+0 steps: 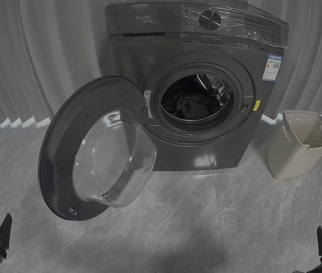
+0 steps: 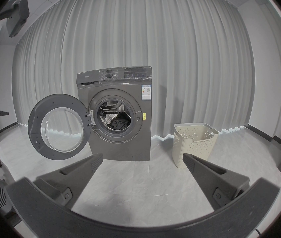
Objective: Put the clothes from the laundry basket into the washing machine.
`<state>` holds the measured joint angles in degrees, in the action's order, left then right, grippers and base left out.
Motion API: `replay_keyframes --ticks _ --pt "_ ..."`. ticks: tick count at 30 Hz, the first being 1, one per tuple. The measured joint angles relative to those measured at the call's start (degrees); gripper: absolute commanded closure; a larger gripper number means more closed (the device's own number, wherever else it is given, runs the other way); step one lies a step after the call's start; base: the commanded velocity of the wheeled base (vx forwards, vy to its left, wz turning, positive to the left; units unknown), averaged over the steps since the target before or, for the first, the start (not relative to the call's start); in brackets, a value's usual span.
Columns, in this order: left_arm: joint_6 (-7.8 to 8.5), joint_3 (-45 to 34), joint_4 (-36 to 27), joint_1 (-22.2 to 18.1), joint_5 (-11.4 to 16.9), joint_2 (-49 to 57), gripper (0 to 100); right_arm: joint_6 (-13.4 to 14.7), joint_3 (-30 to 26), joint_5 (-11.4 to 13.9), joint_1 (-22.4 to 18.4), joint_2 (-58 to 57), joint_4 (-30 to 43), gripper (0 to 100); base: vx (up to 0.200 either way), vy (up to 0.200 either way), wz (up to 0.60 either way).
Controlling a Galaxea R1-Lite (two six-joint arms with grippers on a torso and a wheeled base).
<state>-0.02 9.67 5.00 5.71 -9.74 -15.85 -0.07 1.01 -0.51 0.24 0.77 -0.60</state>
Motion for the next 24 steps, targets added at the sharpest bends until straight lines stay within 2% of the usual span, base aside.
replay_keyframes --ticks 7,15,18,24 --pt "-1.08 4.17 6.94 2.12 4.41 -15.21 0 0.00 0.00 -0.02 0.00 0.02 0.00 0 0.000 0.000 0.00" --pt "-3.47 7.85 14.90 2.95 9.45 -32.57 0 0.02 0.00 -0.02 0.00 0.05 0.00 0 0.000 0.000 0.00" --pt "-4.24 9.85 16.26 2.97 10.83 -38.28 0 0.02 0.00 -0.02 0.00 0.05 0.00 0 0.000 0.000 0.00" --pt "-4.79 13.07 21.52 3.22 12.12 -47.68 0 0.02 0.00 -0.02 0.00 0.05 0.02 0 0.000 0.000 0.00"
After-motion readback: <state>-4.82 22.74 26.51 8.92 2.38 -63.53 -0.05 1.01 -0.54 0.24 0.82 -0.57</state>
